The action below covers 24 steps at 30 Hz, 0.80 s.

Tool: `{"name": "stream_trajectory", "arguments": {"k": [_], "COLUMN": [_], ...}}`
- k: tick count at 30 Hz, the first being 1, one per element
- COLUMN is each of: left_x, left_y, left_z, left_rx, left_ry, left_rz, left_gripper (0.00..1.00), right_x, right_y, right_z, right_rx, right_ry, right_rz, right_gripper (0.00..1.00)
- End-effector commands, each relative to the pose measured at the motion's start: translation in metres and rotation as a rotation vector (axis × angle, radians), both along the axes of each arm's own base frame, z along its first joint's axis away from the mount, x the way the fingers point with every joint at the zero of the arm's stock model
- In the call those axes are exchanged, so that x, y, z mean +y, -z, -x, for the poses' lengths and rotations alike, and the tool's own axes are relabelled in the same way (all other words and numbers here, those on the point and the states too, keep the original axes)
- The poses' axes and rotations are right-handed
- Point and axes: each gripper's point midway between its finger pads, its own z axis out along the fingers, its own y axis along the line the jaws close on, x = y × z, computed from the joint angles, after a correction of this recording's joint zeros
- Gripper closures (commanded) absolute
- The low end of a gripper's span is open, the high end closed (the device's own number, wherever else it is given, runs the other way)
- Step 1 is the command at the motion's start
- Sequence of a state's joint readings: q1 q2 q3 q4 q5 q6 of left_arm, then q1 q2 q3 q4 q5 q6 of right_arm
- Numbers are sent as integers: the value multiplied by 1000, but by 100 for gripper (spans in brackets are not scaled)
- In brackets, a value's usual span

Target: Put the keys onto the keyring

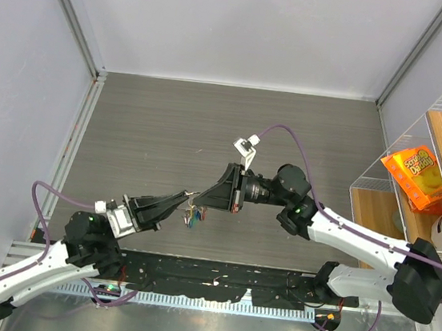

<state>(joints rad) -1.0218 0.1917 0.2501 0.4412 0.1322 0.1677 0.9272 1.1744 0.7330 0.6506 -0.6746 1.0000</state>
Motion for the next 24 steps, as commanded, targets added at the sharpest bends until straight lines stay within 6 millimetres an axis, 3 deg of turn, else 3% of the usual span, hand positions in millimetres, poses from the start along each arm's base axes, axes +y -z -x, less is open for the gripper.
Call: {"name": "stream_trajectory", "arguments": {"k": [1, 24], "left_x": [15, 15], "left_y": [-35, -38], "left_z": [10, 5], "left_rx": [-122, -212], "left_ry": [-13, -65], "left_rz": [129, 139], "left_gripper": [100, 100], "right_x": [-3, 6], "right_y": [-46, -42], "right_z": [5, -1], "right_rx": [-36, 41], "right_ry": [-37, -46], "right_rz": [-151, -145], "right_gripper": [94, 94]}}
